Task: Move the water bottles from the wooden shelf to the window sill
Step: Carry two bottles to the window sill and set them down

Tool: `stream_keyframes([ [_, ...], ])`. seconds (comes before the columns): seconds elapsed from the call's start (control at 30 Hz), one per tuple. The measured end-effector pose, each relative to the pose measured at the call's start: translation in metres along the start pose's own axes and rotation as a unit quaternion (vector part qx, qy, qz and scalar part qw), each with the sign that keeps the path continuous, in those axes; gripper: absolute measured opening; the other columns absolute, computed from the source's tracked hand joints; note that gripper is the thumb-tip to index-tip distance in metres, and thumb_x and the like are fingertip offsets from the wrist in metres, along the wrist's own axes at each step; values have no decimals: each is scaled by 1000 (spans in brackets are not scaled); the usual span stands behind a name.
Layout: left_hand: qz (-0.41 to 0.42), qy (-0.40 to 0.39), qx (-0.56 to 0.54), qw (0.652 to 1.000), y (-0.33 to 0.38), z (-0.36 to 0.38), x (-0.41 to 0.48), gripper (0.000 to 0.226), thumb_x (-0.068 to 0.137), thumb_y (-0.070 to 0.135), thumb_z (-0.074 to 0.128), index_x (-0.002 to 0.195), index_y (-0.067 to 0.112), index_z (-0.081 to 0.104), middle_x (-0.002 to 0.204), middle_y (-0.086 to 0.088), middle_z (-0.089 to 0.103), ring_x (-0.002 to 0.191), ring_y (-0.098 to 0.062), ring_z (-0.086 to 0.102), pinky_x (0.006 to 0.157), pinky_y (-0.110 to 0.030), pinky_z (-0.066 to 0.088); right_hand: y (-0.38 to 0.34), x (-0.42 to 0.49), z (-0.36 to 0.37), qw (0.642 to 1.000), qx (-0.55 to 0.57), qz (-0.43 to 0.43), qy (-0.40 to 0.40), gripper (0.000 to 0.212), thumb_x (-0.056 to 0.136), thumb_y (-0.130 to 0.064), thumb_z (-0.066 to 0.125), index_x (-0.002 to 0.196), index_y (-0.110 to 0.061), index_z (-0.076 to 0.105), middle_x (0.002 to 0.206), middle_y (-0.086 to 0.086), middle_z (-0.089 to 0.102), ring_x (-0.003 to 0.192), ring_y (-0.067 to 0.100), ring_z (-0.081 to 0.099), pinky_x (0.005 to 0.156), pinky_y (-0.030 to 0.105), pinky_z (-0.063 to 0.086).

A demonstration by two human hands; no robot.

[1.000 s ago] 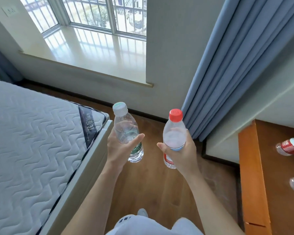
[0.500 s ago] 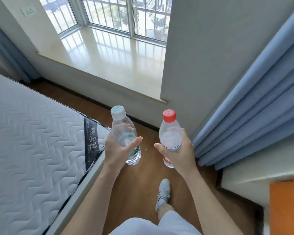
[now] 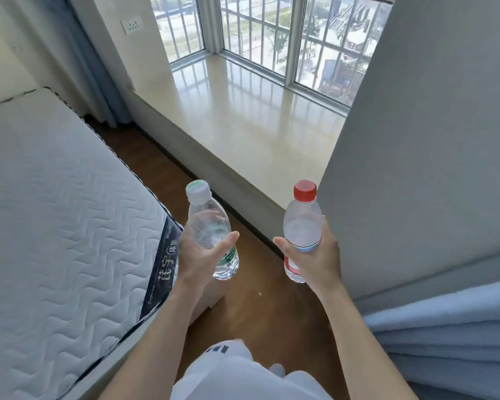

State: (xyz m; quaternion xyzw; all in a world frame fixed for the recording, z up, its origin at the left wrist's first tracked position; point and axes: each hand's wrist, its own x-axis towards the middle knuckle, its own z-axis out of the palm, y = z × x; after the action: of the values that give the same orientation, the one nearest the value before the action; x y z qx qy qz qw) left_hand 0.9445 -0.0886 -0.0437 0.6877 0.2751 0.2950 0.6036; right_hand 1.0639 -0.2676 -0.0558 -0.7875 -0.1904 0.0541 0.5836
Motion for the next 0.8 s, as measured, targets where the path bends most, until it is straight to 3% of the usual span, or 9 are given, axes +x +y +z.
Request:
stream_keyframes([
  [0.13,-6,38,24,999,-12,5,35,37,72,17,86,98,32,65,101,3,67,98,-15,67,78,-19,57,11,41,22,999,-9,-2,-38,60,64,-40,93,106,-45,50,104,-25,59,102,-6,60,76,5,48],
  [0.33,-42,77,12,996,-36,8,110,41,66,37,84,102,33,65,106,0,68,101,-18,67,76,-23,58,19,117,67,995,-34,-7,-93,59,66,-45,90,107,-43,47,100,-25,55,100,-15,56,65,1,47],
  [0.47,-49,101,6,994,-42,3,186,50,61,48,81,104,26,66,105,2,68,101,-16,67,85,-34,59,11,193,107,993,-32,-19,-108,62,66,-44,90,111,-42,48,102,-20,58,98,1,62,71,9,52],
  [0.53,-33,118,6,992,-41,-7,226,51,61,45,81,103,21,66,103,1,69,99,-16,67,85,-34,59,2,234,131,993,-25,-15,-119,58,66,-39,93,106,-39,52,98,-16,62,93,9,64,75,22,54],
  [0.7,-25,152,16,988,-43,-38,314,57,62,48,81,108,19,66,102,3,70,99,-16,68,86,-37,59,-21,318,202,990,5,-6,-142,56,58,-50,88,101,-35,55,92,-15,63,89,15,66,78,40,58],
  [0.8,-31,174,18,984,-42,-52,352,52,64,39,84,108,19,66,102,4,70,98,-11,67,86,-33,59,-30,350,243,985,7,-13,-171,58,56,-55,86,101,-35,55,92,-16,63,89,14,66,80,44,58],
])
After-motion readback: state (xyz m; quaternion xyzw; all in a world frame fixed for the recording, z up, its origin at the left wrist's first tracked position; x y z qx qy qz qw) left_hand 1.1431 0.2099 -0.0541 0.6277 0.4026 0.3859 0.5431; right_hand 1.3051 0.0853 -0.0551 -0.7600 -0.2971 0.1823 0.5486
